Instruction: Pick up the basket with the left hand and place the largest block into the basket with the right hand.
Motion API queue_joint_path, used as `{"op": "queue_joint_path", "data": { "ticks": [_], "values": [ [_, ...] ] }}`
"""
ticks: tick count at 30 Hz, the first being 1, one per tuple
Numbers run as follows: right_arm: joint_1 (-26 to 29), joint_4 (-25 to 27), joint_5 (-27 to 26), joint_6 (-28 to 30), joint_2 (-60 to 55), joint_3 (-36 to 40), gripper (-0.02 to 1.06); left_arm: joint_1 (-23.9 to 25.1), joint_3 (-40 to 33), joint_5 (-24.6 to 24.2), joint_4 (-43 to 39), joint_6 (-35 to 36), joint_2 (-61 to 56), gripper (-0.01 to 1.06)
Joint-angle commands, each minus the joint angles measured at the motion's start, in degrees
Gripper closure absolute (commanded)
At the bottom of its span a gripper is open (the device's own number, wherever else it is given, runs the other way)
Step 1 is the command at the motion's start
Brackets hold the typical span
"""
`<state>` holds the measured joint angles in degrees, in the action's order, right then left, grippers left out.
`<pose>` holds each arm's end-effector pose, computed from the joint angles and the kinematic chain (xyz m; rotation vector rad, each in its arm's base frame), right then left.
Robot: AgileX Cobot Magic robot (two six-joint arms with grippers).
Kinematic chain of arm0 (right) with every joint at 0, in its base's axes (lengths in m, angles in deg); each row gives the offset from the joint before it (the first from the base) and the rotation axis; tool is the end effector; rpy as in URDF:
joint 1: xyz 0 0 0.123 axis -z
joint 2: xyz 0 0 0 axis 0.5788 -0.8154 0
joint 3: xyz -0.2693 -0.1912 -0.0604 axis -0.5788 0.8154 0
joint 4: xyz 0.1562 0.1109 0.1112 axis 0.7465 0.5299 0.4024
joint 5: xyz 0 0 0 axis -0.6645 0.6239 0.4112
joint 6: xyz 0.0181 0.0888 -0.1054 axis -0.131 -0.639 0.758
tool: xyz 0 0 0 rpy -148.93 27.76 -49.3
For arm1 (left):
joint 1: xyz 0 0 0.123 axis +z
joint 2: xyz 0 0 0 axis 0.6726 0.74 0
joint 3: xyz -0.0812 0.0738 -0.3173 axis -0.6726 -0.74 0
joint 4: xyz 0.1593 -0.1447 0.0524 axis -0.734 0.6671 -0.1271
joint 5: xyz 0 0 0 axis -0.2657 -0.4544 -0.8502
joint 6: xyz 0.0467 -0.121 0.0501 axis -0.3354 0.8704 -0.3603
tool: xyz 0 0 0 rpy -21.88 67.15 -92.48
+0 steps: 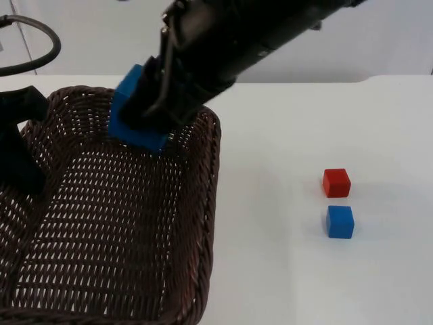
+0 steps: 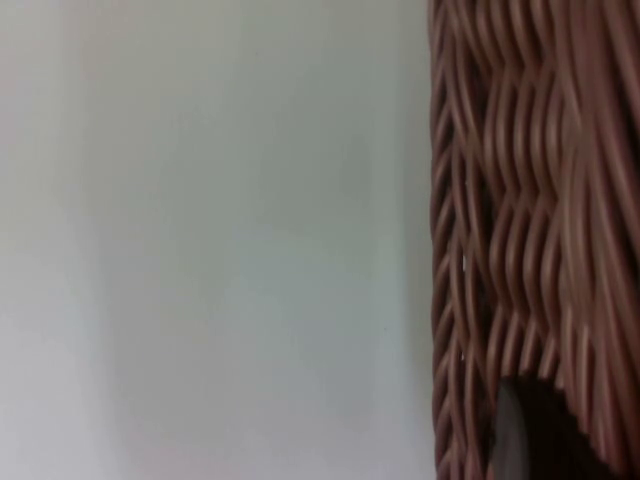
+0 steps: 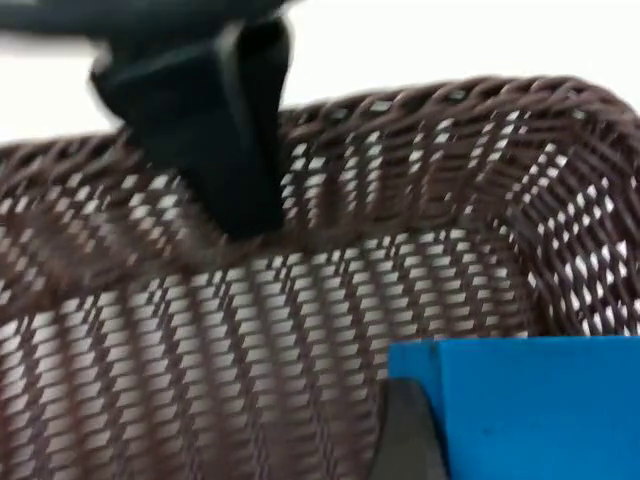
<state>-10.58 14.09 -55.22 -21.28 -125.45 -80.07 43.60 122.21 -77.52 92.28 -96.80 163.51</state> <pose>0.2851 0.3546 0.2784 -1.4767 1.8138 0.5376 0.2408 -0.0513 0.2320 0.0000 2.8581 -0.6125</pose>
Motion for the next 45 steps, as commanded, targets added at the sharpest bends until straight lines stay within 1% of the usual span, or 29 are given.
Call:
{"op": "queue_joint_path", "data": {
  "ticks": [1, 3, 9, 20, 22, 23, 24, 25, 26, 28, 29, 30, 31, 32, 33, 35, 36, 41, 45],
  "values": [
    [-0.1, 0.9, -0.4, -1.5, -1.7, -2.2, 1.05, 0.0, 0.1, -0.4, 2.1, 0.1, -0.8, 1.05],
    [-0.1, 2.0, -0.7, -1.8, -3.3, -3.3, 1.05, 0.0, 0.1, -0.4, 2.1, 0.1, -0.8, 1.05],
    [-0.1, 2.0, -3.0, -2.7, -6.6, -3.4, 1.05, 0.0, 0.1, -0.4, 2.2, 0.1, -0.8, 1.05],
    [-0.1, 2.0, -3.0, -2.7, -9.7, -3.4, 1.05, 0.0, 0.1, -0.4, 2.1, 0.1, -0.8, 1.05],
    [-0.1, 2.1, -2.7, -3.2, -10.6, -3.4, 1.00, 0.0, 0.1, -0.4, 2.2, 0.0, -0.8, 1.05],
    [-0.1, 2.2, -2.6, -3.4, -10.7, -3.4, 0.94, 0.0, 0.1, -0.4, 2.2, 0.0, -0.8, 1.05],
    [-0.1, 2.2, -2.6, -3.4, -10.7, -3.4, 0.94, 0.0, 0.1, -0.4, 2.2, 0.0, -0.8, 1.05],
    [-0.1, 2.6, -2.6, -3.5, -10.7, -3.4, 0.89, 0.0, 0.1, -0.4, 2.2, 0.0, -0.8, 1.05],
    [-0.1, 3.1, -2.7, -3.5, -10.7, -3.4, 0.81, 0.0, 0.1, -0.4, 2.2, 0.0, -0.8, 1.05],
    [-0.1, 3.4, -2.9, -3.5, -10.7, -3.4, 0.62, 0.0, 0.1, -0.4, 2.2, 0.0, -0.8, 1.05],
    [-0.1, 3.4, -2.9, -3.5, -10.7, -3.4, 0.62, 0.0, 0.1, -0.4, 2.2, 0.0, -0.8, 1.05],
    [-0.1, 3.5, -3.1, -3.5, -10.7, -3.4, 0.54, 0.0, 0.1, -0.4, 2.1, 0.0, -0.8, 1.05],
    [-0.1, 4.5, -3.1, -3.5, -10.7, -3.4, 0.41, 0.0, 0.1, -0.4, 2.1, 0.0, -0.8, 1.05],
    [-0.1, 4.9, -3.1, -3.5, -10.6, -3.4, 0.36, 0.0, 0.1, -0.4, 2.1, 0.0, -0.8, 1.05],
    [-0.1, 4.9, -3.1, -3.5, -10.6, -3.4, 0.36, 0.0, 0.1, -0.4, 2.1, 0.0, -0.8, 1.05],
    [-0.1, 5.0, -2.9, -3.5, -9.9, -3.6, 0.28, 0.0, 0.1, -0.4, 2.1, 0.0, -0.8, 1.05],
    [-0.1, 4.9, -2.8, -3.5, -9.8, -3.9, 0.26, 0.0, 0.1, -0.4, 2.1, 0.0, -0.8, 1.05],
    [0.0, 4.6, -2.4, -3.5, -7.1, -3.8, 0.26, 0.0, 0.1, -0.4, 2.1, 0.0, -0.8, 1.05],
    [0.0, 4.3, -0.8, -3.5, -4.7, -3.7, 0.26, 0.0, 0.1, -0.4, 2.1, 0.0, -0.8, 1.05]
  ]
}}
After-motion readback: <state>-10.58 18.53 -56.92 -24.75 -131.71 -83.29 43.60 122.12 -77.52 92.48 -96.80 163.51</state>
